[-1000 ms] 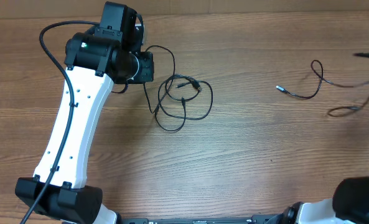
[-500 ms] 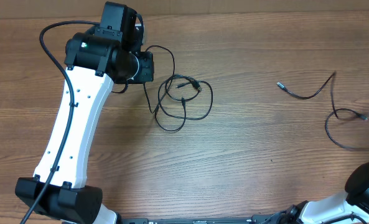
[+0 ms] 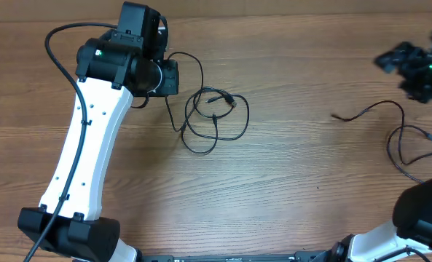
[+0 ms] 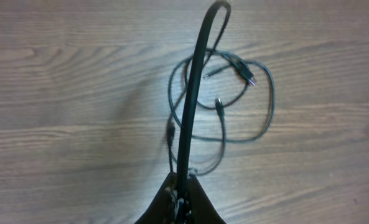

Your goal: Untangle cables

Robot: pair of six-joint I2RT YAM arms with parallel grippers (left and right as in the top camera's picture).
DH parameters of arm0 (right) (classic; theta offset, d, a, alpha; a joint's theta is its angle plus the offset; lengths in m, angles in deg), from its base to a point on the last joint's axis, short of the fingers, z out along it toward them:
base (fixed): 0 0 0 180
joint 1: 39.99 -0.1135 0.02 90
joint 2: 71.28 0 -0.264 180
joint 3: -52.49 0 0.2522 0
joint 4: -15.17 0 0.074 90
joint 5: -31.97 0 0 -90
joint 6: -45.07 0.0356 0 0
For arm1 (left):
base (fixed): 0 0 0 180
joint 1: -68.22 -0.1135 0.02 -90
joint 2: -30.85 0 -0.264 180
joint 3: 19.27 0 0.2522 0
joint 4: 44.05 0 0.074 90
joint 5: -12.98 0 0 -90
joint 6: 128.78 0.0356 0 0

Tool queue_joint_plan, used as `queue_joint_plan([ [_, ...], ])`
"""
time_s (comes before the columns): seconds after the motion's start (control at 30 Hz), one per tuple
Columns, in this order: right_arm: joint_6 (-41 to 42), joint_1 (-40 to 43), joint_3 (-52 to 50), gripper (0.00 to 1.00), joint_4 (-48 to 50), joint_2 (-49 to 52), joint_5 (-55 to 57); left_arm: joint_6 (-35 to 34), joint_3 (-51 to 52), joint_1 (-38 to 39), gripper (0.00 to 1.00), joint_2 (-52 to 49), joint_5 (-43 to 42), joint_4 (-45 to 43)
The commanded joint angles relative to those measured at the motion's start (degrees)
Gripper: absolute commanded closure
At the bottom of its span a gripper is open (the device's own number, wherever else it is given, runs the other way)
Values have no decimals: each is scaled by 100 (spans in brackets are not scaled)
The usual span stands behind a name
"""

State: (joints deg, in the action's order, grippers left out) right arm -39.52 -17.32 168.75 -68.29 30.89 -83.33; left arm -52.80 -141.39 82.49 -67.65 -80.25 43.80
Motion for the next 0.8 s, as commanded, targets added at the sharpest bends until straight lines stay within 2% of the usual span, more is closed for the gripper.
queue_joint_plan([
  [0.0,-614,-619,33,9,-131,-72,-15,-15,-87,-9,96,11,199,-109],
  [0.13,-612,-1508,28,9,-177,37,527,-42,-404,-85,96,210,597,-210],
  [0.37,-520,-3001,17,10,-72,378,1189,-651,-651,-192,96,457,1694,-83],
  [0.53,122,-3764,-4,9,85,756,1952,-903,-647,-181,96,367,1700,282],
  [0.77,522,-4339,-13,11,590,1342,2098,-918,-619,-188,96,315,1696,544],
])
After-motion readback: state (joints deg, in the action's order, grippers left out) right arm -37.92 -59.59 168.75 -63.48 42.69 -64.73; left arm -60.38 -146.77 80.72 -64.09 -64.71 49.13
